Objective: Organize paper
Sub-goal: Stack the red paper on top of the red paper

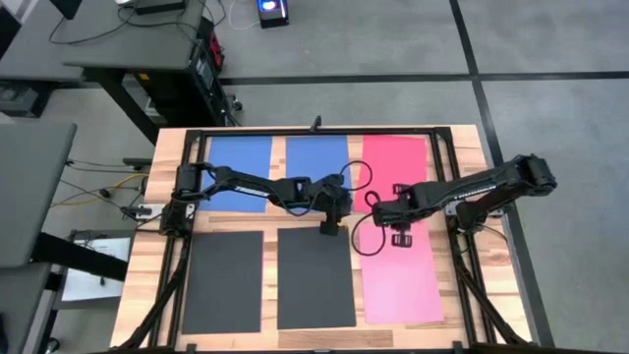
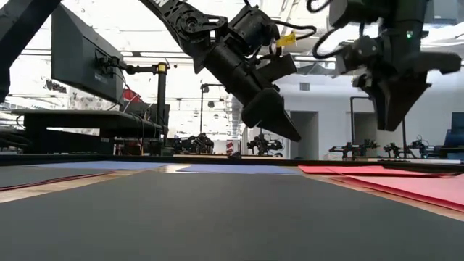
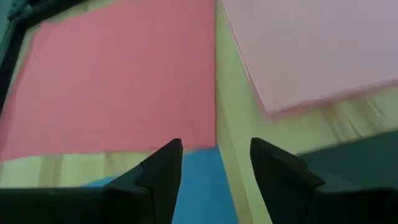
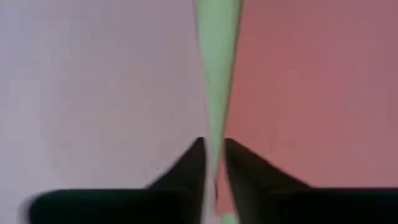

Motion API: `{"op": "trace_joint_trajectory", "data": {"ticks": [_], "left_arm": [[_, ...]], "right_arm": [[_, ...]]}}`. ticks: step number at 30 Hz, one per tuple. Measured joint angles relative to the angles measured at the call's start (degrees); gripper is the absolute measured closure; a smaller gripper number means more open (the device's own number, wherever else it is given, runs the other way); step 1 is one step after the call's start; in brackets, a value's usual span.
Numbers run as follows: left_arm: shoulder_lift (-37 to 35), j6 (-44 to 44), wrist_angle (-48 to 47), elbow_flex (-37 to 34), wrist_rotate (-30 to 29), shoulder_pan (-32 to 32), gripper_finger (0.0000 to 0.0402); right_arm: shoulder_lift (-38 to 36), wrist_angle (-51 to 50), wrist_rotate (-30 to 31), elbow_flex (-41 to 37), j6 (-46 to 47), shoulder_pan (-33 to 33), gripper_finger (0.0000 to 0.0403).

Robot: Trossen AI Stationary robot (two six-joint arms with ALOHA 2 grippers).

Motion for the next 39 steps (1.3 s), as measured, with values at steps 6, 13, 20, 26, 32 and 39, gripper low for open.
{"op": "trace_joint_trajectory", "data": {"ticks": [6,13,20,26,32,39], "left_arm": [[-0.15,0.02,0.34,0.02,0.0,0.0,0.0228],[-0.15,0.02,1.19,0.02,0.02,0.0,0.0228],[-0.15,-0.2,2.33,0.02,0.04,0.0,0.0228],[-0.46,-0.92,2.02,0.01,0.06,-0.07,0.0228],[-0.48,-0.85,2.01,0.01,0.07,-0.09,0.0228],[-0.48,-0.86,1.99,0.0,0.06,-0.09,0.0228]], "right_arm": [[-7.22,1.67,0.01,-9.3,4.63,-2.85,0.0398],[-11.2,1.45,-3.78,-11.43,9.92,-4.83,0.0402],[-7.13,2.2,-10.77,-12.14,22.51,-5.88,0.0403],[-5.47,4.21,-10.99,-12.14,26.22,-5.83,0.0403],[-5.47,2.89,-10.95,-12.14,30.49,-8.16,0.0403],[-3.59,5.52,-10.88,-12.11,32.63,-9.49,0.0403]]}}
